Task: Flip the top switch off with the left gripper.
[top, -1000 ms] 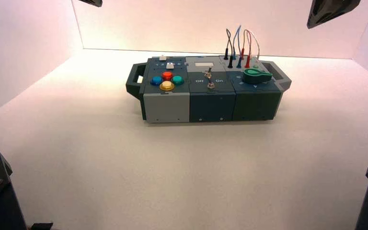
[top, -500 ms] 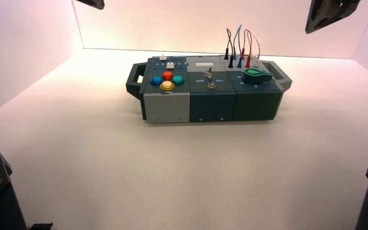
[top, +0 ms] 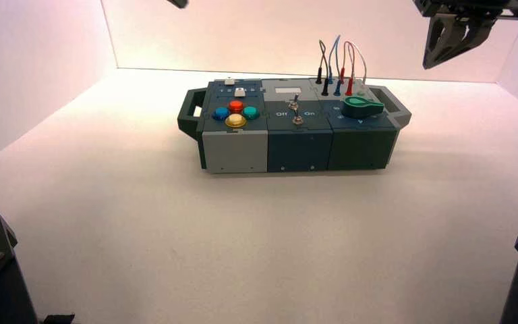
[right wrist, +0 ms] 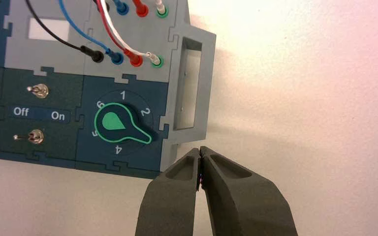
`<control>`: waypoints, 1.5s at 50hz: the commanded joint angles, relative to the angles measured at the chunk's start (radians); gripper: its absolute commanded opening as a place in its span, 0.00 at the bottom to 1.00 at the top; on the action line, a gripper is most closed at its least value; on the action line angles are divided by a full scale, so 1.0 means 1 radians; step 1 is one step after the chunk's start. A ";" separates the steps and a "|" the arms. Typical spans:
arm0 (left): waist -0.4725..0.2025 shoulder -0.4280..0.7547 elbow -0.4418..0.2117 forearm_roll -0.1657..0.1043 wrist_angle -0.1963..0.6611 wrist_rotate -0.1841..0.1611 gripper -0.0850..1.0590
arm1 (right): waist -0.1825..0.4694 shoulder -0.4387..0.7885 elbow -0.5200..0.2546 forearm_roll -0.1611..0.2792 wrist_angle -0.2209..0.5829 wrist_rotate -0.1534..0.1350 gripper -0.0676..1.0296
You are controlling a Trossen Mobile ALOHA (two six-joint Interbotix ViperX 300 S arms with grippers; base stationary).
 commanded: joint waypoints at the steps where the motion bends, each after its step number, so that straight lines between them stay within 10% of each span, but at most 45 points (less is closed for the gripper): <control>1: -0.025 0.026 -0.049 -0.034 0.011 -0.026 0.05 | -0.003 0.015 -0.040 0.005 -0.003 0.011 0.05; 18: -0.057 0.187 -0.112 -0.094 0.014 -0.109 0.05 | -0.035 0.094 -0.069 0.005 -0.003 0.046 0.27; 38: -0.106 0.419 -0.267 -0.006 0.035 -0.270 0.05 | -0.028 0.195 -0.120 -0.003 -0.005 0.021 0.36; 58: -0.121 0.538 -0.448 -0.011 0.098 -0.296 0.05 | 0.006 0.298 -0.195 -0.003 -0.005 -0.002 0.09; 75: -0.137 0.538 -0.437 -0.017 0.103 -0.293 0.05 | 0.006 0.414 -0.322 0.008 -0.002 -0.006 0.04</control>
